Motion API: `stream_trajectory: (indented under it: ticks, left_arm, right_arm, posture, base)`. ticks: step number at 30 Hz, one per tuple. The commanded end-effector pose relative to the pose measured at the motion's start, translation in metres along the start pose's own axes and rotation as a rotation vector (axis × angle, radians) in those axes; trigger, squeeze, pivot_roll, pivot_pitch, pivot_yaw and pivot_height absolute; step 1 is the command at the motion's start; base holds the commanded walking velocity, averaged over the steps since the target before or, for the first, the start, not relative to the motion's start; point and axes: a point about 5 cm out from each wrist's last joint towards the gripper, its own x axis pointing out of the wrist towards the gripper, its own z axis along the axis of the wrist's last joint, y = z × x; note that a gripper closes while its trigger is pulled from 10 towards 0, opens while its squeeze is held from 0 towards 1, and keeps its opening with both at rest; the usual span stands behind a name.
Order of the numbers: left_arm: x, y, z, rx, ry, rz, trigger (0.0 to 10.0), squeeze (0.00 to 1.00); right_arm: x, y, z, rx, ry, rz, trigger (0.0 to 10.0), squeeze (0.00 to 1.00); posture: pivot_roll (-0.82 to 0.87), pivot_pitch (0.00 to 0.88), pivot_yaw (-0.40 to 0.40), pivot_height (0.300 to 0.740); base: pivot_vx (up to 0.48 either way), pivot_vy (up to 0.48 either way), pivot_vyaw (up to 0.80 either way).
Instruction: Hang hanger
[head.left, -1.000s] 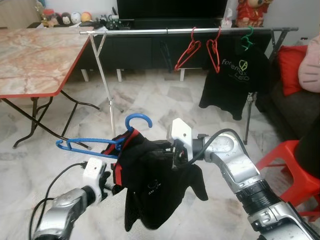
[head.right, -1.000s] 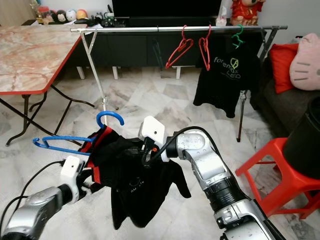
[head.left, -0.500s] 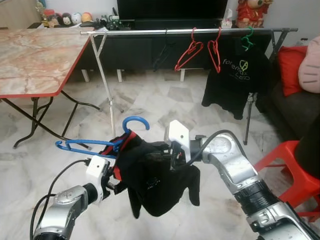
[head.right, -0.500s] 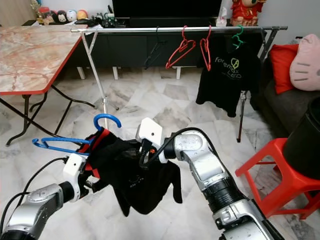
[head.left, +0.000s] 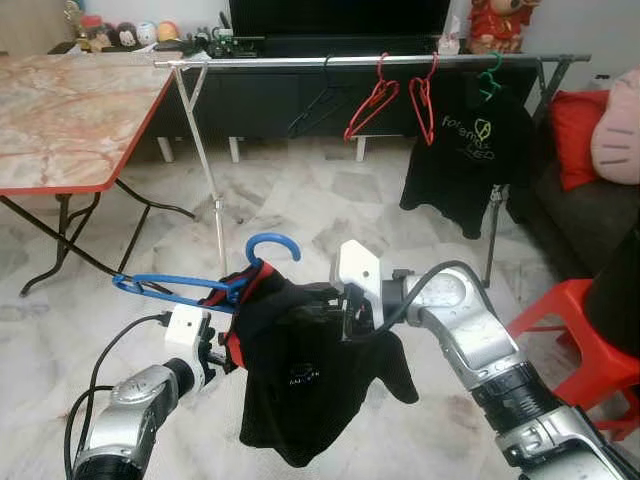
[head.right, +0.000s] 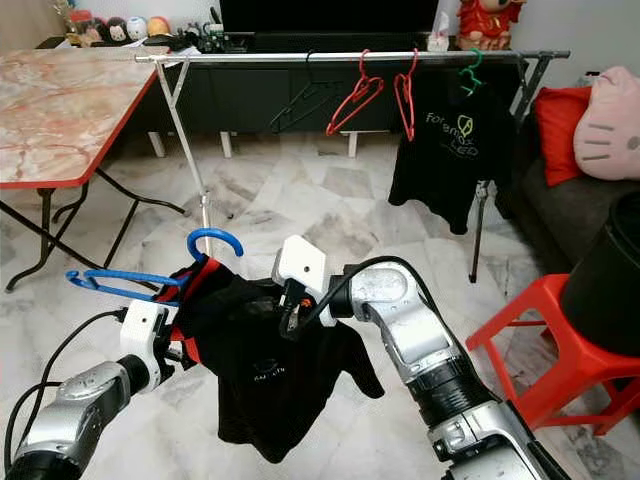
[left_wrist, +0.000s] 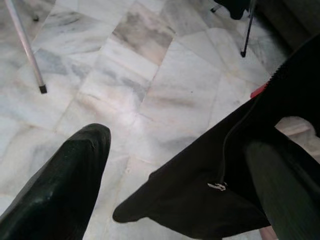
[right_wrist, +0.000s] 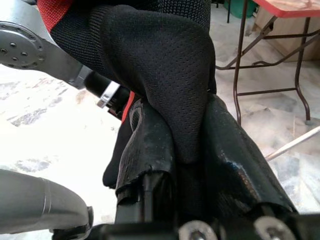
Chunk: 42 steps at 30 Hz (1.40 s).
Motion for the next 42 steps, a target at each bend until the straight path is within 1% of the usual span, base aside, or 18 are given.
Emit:
stream_trajectory:
  ticks: [1,4,7,9,10,11,15,18,23,24,25,26,27,28,30,33,38,42]
  left_arm:
    - [0.005,0.001,0.01,0.024,-0.032,0.014,10.0,0.0]
    - [0.01,0.006,0.014,0.029,-0.05,0.077,10.0,0.0]
    - [0.013,0.008,0.017,-0.002,-0.055,0.082,10.0,0.0]
    - [0.015,0.0,0.015,-0.019,-0.033,-0.014,10.0,0.0]
    - [0.015,0.0,0.015,-0.019,-0.033,-0.014,10.0,0.0]
    - [0.015,-0.002,0.015,0.014,-0.02,-0.039,10.0,0.0]
    - [0.013,-0.009,0.01,0.036,0.006,-0.128,10.0,0.0]
    - [0.015,-0.008,0.007,0.062,0.027,-0.121,10.0,0.0]
    - [0.016,-0.005,0.005,0.056,0.028,-0.075,10.0,0.0]
    - [0.016,0.003,0.004,0.047,0.037,0.001,10.0,0.0]
    - [0.015,0.006,0.002,0.039,0.05,0.037,10.0,0.0]
    - [0.015,0.006,0.002,0.039,0.05,0.037,10.0,0.0]
    - [0.013,0.013,-0.002,0.033,0.075,0.096,10.0,0.0]
    - [0.012,0.016,-0.004,0.034,0.086,0.121,10.0,0.0]
    - [0.008,0.021,-0.01,0.022,0.107,0.155,10.0,0.0]
    - [0.001,0.023,-0.015,0.023,0.111,0.152,10.0,0.0]
    - [-0.005,0.025,-0.018,0.027,0.108,0.149,10.0,0.0]
    - [-0.004,0.024,-0.018,0.024,0.092,0.16,10.0,0.0]
  right_arm:
    - [0.01,0.011,0.01,-0.039,-0.022,0.08,10.0,0.0]
    - [0.012,0.018,0.011,-0.047,-0.027,0.12,10.0,0.0]
    - [0.013,0.022,0.011,-0.053,-0.024,0.144,10.0,0.0]
    - [0.013,0.03,0.01,-0.064,-0.012,0.181,10.0,0.0]
    - [0.013,0.03,0.01,-0.064,-0.012,0.181,10.0,0.0]
    - [0.013,0.032,0.01,-0.067,-0.011,0.198,10.0,0.0]
    - [0.012,0.034,0.012,-0.077,-0.008,0.205,10.0,0.0]
    - [0.013,0.035,0.013,-0.08,-0.01,0.208,10.0,0.0]
    - [0.013,0.032,0.015,-0.101,-0.003,0.188,10.0,0.0]
    - [0.011,0.017,0.011,-0.11,0.036,0.079,10.0,0.0]
    - [0.011,0.011,0.008,-0.105,0.065,0.025,10.0,0.0]
    - [0.011,0.011,0.008,-0.105,0.065,0.025,10.0,0.0]
    - [0.01,-0.002,0.003,-0.089,0.113,-0.085,10.0,0.0]
    - [0.009,-0.007,0.001,-0.08,0.131,-0.138,10.0,0.0]
    - [0.005,-0.021,-0.004,-0.032,0.162,-0.264,10.0,0.0]
    - [-0.003,-0.035,-0.013,-0.028,0.237,-0.391,10.0,0.0]
    - [-0.005,-0.039,-0.021,-0.01,0.253,-0.423,10.0,0.0]
    - [0.001,-0.034,-0.024,-0.009,0.244,-0.376,10.0,0.0]
  posture:
    - [-0.06,0.054,-0.013,0.74]
    - [-0.06,0.055,-0.013,0.74]
    - [-0.07,0.054,-0.012,0.74]
    - [-0.07,0.057,-0.014,0.74]
    - [-0.07,0.057,-0.014,0.74]
    - [-0.07,0.058,-0.013,0.74]
    - [-0.07,0.06,-0.013,0.74]
    - [-0.07,0.062,-0.013,0.74]
    - [-0.07,0.064,-0.012,0.74]
    - [-0.07,0.066,-0.011,0.74]
    - [-0.07,0.066,-0.011,0.74]
    - [-0.07,0.066,-0.011,0.74]
    - [-0.07,0.067,-0.008,0.74]
    - [-0.07,0.067,-0.008,0.74]
    - [-0.07,0.067,-0.008,0.74]
    - [-0.07,0.073,-0.006,0.74]
    - [-0.06,0.078,-0.007,0.74]
    - [-0.06,0.079,-0.006,0.74]
  base:
    - [0.0,0.0,0.0]
    - [0.0,0.0,0.0]
    - [0.0,0.0,0.0]
    - [0.0,0.0,0.0]
    - [0.0,0.0,0.0]
    - [0.0,0.0,0.0]
    - [0.0,0.0,0.0]
    - [0.0,0.0,0.0]
    - [0.0,0.0,0.0]
    - [0.0,0.0,0.0]
    - [0.0,0.0,0.0]
    - [0.0,0.0,0.0]
    - [0.0,0.0,0.0]
    - [0.0,0.0,0.0]
    - [0.0,0.0,0.0]
    - [0.0,0.0,0.0]
    - [0.0,0.0,0.0]
    - [0.0,0.0,0.0]
